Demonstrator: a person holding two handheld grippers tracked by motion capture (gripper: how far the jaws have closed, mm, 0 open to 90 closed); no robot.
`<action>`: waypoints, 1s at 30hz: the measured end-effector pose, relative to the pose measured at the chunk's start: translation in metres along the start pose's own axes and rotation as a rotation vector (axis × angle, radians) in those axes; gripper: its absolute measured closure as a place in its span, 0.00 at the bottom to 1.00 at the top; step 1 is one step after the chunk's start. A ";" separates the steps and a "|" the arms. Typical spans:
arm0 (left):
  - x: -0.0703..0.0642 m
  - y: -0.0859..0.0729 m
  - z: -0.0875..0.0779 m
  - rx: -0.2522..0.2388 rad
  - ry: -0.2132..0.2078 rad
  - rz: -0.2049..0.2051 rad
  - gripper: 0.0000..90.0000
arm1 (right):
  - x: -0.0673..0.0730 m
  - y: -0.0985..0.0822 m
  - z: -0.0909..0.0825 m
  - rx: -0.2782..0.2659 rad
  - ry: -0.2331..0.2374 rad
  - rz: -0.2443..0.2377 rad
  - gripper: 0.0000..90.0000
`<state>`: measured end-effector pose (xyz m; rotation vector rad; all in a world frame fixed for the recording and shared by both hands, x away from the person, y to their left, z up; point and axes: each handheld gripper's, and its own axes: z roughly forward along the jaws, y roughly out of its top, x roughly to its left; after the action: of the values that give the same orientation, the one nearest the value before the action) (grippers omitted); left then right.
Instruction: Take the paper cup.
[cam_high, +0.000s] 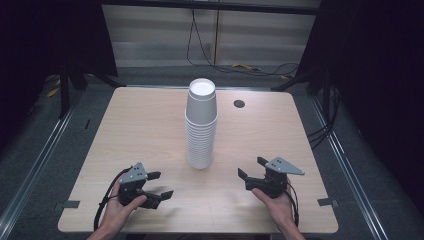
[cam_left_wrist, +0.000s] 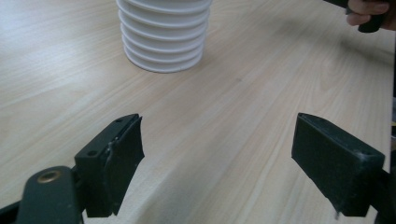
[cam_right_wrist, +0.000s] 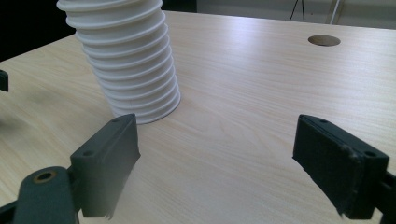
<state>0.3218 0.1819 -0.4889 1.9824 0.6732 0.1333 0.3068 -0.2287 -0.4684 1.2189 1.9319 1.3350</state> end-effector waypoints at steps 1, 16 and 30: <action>0.000 0.000 0.001 0.003 -0.010 -0.005 0.18 | 0.000 0.000 0.000 0.000 0.000 0.000 0.16; 0.001 0.005 0.013 0.010 -0.009 0.004 0.20 | 0.003 0.016 -0.005 -0.058 0.051 -0.029 0.19; -0.002 0.005 0.008 0.000 -0.012 0.018 0.20 | 0.024 0.038 -0.003 -0.066 0.109 -0.114 0.17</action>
<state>0.3255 0.1729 -0.4886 1.9882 0.6476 0.1324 0.3076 -0.2043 -0.4305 1.0085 1.9833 1.4200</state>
